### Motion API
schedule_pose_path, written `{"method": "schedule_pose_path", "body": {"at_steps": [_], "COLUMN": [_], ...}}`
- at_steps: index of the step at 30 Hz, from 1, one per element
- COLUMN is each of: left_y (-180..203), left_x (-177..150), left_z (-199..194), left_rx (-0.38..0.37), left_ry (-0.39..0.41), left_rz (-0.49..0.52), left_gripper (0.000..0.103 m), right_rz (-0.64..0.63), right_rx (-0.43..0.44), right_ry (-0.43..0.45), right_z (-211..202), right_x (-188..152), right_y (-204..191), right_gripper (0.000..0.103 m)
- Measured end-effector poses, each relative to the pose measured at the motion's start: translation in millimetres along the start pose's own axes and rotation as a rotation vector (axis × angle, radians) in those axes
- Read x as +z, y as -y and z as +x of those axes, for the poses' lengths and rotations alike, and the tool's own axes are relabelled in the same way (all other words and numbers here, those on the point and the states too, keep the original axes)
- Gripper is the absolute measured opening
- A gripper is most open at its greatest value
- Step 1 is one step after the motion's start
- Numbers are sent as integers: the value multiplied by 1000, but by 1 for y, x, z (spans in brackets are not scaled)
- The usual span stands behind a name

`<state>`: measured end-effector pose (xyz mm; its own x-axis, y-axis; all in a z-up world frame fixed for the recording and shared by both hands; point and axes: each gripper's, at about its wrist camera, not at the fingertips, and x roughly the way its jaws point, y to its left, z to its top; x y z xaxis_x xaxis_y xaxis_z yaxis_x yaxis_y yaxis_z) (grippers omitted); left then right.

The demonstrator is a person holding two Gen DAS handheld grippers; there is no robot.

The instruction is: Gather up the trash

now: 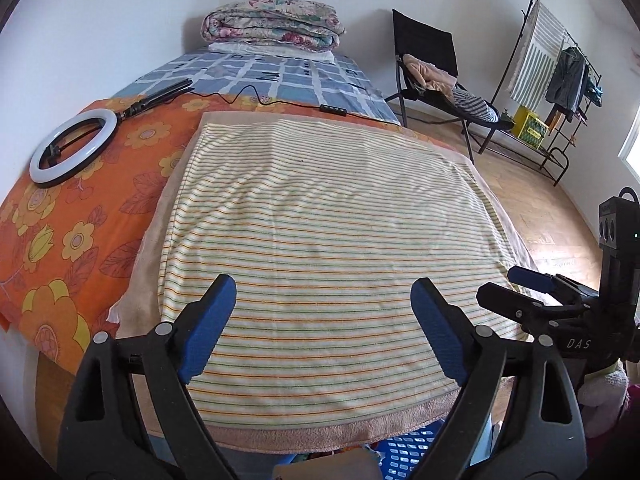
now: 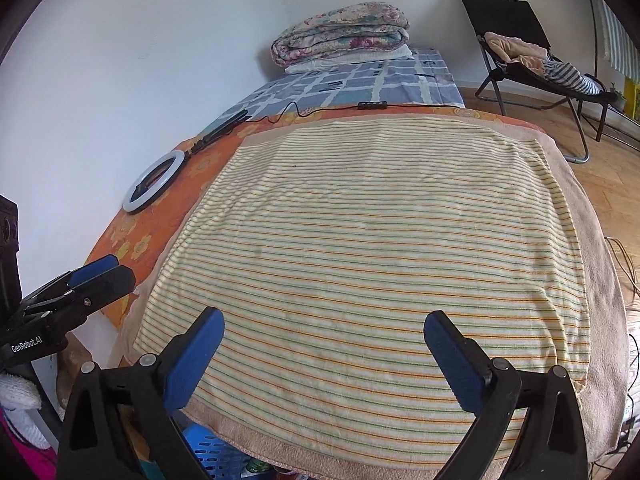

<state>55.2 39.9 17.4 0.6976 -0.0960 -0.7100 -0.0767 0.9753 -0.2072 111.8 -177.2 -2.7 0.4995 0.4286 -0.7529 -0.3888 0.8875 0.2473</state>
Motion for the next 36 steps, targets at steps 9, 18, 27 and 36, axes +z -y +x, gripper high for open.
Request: {"method": "schedule_pose_path", "body": {"at_steps": [9, 18, 27, 36], "left_y": [-1, 0, 0, -2], "left_x": [-1, -2, -2, -2], "left_z": [2, 2, 1, 0], "left_rx": [9, 13, 13, 16], "left_ry": [-9, -7, -8, -7], "left_rz": [-9, -4, 5, 8], "left_gripper": [92, 92, 92, 92], "right_rz": [23, 3, 8, 10], "right_rx": [-8, -14, -22, -25], "right_ry": [-17, -14, -16, -20], "right_z": [5, 4, 6, 8], "right_x": [-2, -6, -6, -8], "right_y": [6, 1, 2, 3], "right_gripper": [101, 101, 101, 101]}}
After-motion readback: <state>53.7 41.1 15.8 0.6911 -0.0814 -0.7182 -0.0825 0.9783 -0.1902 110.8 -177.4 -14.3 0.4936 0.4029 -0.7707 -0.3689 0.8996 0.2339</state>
